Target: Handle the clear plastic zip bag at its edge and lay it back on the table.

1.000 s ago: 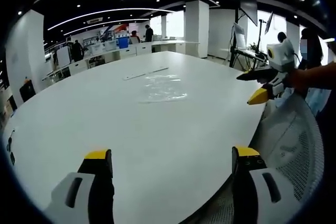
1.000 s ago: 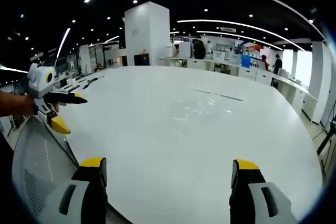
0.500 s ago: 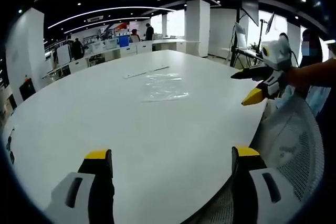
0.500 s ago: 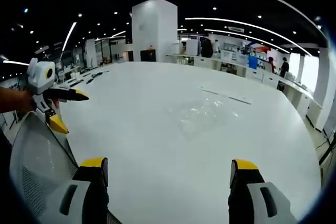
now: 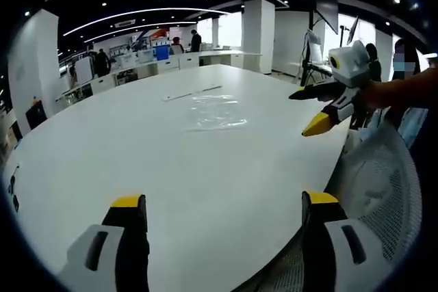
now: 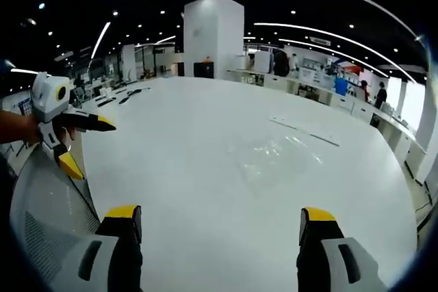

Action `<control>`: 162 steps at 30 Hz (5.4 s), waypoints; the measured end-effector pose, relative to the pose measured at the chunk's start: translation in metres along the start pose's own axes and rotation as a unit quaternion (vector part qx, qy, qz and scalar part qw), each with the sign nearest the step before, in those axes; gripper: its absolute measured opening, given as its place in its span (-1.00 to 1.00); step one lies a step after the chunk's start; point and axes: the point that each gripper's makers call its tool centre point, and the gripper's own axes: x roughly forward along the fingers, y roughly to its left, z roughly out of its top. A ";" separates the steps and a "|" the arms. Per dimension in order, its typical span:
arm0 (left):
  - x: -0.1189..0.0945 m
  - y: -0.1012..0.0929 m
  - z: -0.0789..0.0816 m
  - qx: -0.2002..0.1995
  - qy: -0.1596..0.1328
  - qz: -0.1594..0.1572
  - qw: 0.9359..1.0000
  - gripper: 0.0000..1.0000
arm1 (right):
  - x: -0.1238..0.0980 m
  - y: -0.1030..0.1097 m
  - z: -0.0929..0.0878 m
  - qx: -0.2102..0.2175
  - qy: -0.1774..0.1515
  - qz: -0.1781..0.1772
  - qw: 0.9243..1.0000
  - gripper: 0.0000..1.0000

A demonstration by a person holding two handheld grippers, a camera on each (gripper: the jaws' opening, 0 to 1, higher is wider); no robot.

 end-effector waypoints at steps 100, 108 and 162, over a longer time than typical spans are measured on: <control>-0.007 -0.001 -0.001 0.001 0.006 0.006 1.000 0.74 | 0.107 -0.024 -0.006 -0.022 0.092 0.058 0.994 0.23; -0.008 -0.001 0.001 0.002 0.004 0.007 1.000 0.72 | 0.114 -0.029 -0.004 -0.034 0.098 0.061 0.993 -0.04; -0.009 0.003 -0.004 0.019 0.024 0.009 0.999 0.66 | 0.147 -0.061 -0.015 -0.071 0.138 0.067 0.986 -0.88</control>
